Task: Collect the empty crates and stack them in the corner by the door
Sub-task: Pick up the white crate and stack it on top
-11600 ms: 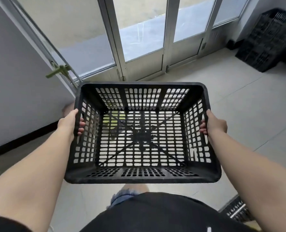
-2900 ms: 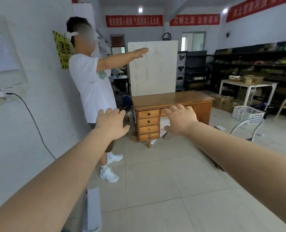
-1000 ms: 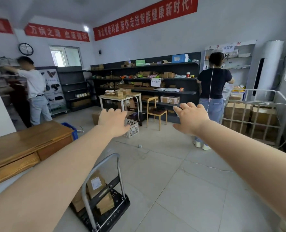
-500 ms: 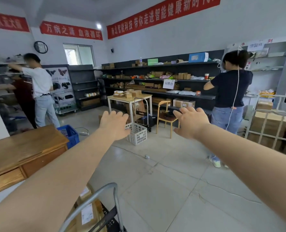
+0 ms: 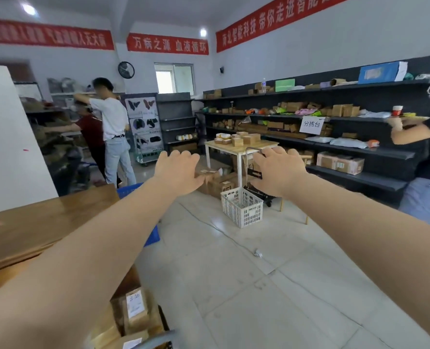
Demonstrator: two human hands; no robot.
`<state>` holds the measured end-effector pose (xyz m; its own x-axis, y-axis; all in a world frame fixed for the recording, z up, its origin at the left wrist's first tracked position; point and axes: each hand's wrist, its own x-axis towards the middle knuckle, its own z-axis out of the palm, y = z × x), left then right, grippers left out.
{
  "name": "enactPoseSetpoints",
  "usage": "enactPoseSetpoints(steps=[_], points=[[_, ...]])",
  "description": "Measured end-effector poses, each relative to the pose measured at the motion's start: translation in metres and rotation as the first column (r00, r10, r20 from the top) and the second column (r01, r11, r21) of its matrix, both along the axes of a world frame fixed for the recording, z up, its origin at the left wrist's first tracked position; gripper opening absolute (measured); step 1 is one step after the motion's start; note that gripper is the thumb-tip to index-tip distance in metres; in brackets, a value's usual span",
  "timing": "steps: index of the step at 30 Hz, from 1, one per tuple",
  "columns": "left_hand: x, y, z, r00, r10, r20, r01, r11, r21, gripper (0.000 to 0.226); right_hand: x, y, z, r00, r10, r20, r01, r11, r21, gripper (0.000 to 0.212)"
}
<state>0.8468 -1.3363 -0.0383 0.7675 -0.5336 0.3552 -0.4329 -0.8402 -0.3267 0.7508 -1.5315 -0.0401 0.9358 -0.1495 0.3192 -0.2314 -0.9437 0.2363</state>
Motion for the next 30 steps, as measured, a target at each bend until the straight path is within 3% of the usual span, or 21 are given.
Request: enactPoseSetpoints(steps=[10, 30], points=[[0.125, -0.094, -0.007, 0.983, 0.176, -0.052, -0.177, 0.984, -0.030, 0.055, 0.154, -0.115, 0.003, 0.989, 0.150, -0.004, -0.150, 0.988, 0.039, 0.059], [0.491, -0.200, -0.029, 0.975, 0.216, -0.050, -0.217, 0.976, -0.017, 0.060, 0.529, -0.222, -0.036, 0.984, 0.159, -0.086, -0.160, 0.987, -0.009, 0.059]])
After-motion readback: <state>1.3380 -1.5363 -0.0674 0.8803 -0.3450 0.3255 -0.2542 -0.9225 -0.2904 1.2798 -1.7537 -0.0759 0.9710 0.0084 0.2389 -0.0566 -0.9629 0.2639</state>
